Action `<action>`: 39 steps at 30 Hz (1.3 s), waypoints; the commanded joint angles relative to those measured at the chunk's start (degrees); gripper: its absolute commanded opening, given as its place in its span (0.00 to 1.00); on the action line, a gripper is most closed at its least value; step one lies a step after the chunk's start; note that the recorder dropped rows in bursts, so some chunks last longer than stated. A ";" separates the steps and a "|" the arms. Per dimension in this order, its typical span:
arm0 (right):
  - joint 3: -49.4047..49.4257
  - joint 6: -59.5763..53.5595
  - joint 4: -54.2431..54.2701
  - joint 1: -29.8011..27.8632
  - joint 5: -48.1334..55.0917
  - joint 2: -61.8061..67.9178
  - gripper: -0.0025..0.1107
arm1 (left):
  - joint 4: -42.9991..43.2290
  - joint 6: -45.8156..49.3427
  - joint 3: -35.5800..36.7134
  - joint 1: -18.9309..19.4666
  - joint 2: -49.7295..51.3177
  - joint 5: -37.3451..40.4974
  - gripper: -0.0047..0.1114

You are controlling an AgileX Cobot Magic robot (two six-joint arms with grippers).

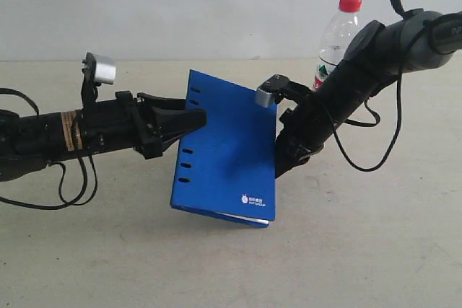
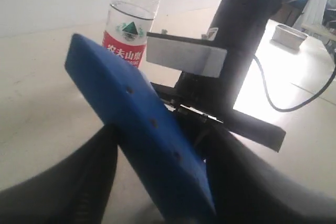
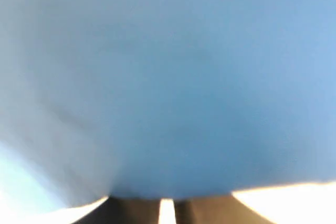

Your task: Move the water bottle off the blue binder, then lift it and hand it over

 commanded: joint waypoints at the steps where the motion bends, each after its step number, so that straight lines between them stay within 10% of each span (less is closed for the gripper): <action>1: -0.77 -2.49 9.20 0.76 -0.02 -0.92 0.02 | 14.39 -5.28 -1.70 -3.48 2.19 1.20 0.44; 12: -0.77 -5.96 11.43 0.76 -0.02 -0.92 0.02 | 33.92 -36.82 -10.69 -3.35 0.58 10.36 0.44; 29: -0.77 -6.99 12.47 0.76 -1.37 -0.92 0.02 | 20.92 -50.94 -11.13 -3.47 1.97 3.52 0.44; 35: -0.77 -6.99 12.47 0.76 -1.37 -0.92 0.02 | 22.18 -47.14 -11.13 -3.47 1.97 11.22 0.10; 39: -0.77 -6.99 12.46 0.76 -0.35 -0.92 0.02 | 22.27 -41.96 -11.02 -3.47 1.97 11.53 0.08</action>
